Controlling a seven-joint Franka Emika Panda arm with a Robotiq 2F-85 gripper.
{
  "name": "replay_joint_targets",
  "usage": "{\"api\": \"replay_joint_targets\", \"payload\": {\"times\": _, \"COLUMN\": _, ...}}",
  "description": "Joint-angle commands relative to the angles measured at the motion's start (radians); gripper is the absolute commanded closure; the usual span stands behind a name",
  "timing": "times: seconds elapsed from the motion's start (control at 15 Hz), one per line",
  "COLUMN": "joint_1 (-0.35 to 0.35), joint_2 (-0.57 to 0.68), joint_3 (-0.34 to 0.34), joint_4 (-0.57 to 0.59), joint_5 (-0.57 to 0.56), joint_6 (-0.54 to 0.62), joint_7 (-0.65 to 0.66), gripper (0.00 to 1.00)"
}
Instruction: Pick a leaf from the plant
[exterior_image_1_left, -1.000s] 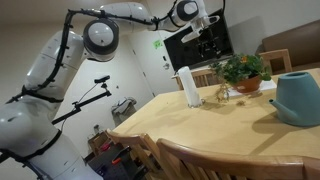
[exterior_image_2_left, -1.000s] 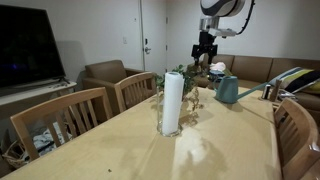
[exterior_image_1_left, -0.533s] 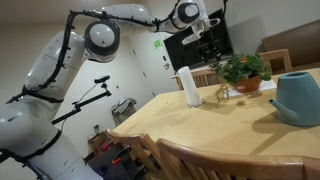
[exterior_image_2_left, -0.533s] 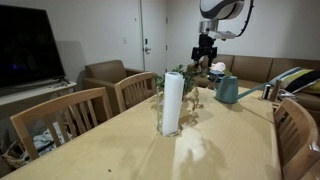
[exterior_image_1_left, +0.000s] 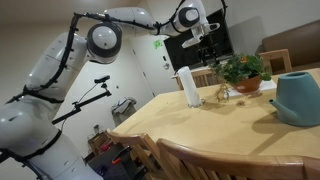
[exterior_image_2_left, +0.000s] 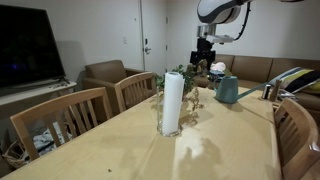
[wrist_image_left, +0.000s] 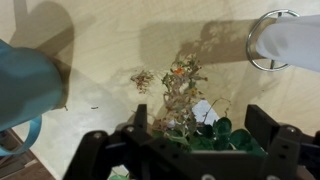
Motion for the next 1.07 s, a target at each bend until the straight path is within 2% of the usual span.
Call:
{"api": "replay_joint_targets", "payload": {"times": 0.0, "joint_1": 0.006, "joint_2": 0.013, "joint_3": -0.003, "joint_4": 0.018, "joint_5": -0.006, "joint_6": -0.022, "joint_7": 0.005, "gripper": 0.00}}
{"api": "replay_joint_targets", "payload": {"times": 0.6, "joint_1": 0.011, "joint_2": 0.024, "joint_3": -0.006, "joint_4": 0.014, "joint_5": -0.009, "joint_6": -0.014, "joint_7": 0.013, "gripper": 0.00}}
{"api": "replay_joint_targets", "payload": {"times": 0.67, "joint_1": 0.011, "joint_2": 0.024, "joint_3": -0.006, "joint_4": 0.013, "joint_5": -0.009, "joint_6": -0.013, "joint_7": 0.012, "gripper": 0.04}}
{"api": "replay_joint_targets", "payload": {"times": 0.8, "joint_1": 0.012, "joint_2": 0.023, "joint_3": -0.007, "joint_4": 0.011, "joint_5": -0.009, "joint_6": -0.011, "joint_7": 0.013, "gripper": 0.24}}
{"api": "replay_joint_targets", "payload": {"times": 1.0, "joint_1": 0.015, "joint_2": 0.021, "joint_3": -0.008, "joint_4": 0.009, "joint_5": -0.010, "joint_6": -0.008, "joint_7": 0.012, "gripper": 0.47}}
